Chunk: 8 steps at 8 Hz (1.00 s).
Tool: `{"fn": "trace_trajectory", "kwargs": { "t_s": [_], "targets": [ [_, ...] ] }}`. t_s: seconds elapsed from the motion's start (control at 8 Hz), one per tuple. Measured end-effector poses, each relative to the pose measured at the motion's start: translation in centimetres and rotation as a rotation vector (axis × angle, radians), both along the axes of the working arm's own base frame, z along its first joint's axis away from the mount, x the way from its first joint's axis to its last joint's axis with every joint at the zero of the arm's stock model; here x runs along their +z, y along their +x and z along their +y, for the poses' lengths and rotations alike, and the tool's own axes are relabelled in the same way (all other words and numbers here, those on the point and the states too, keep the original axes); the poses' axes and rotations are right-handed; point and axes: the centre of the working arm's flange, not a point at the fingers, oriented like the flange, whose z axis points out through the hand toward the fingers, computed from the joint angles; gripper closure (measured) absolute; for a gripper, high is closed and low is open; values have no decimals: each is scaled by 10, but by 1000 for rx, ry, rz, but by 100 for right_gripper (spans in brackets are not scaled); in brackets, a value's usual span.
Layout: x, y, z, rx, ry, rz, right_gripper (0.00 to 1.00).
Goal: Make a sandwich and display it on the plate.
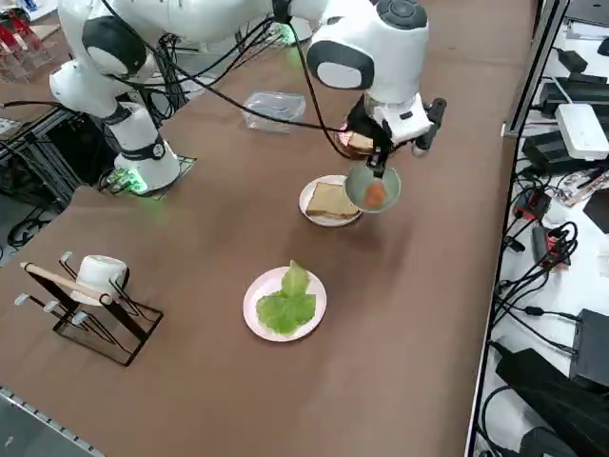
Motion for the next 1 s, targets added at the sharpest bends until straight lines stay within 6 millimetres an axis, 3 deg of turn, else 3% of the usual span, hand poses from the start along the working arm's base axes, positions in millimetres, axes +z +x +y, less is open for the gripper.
{"fn": "trace_trajectory", "kwargs": {
  "t_s": [0.25, 0.5, 0.75, 1.0],
  "targets": [
    [-4, -24, 3, -72, 120, 50, 95],
    [-20, -46, 14, -141, 201, 85, 95],
    [-41, -60, 23, -188, 252, 123, 95],
    [-55, -68, 20, -223, 298, 158, 95]
  ]
}}
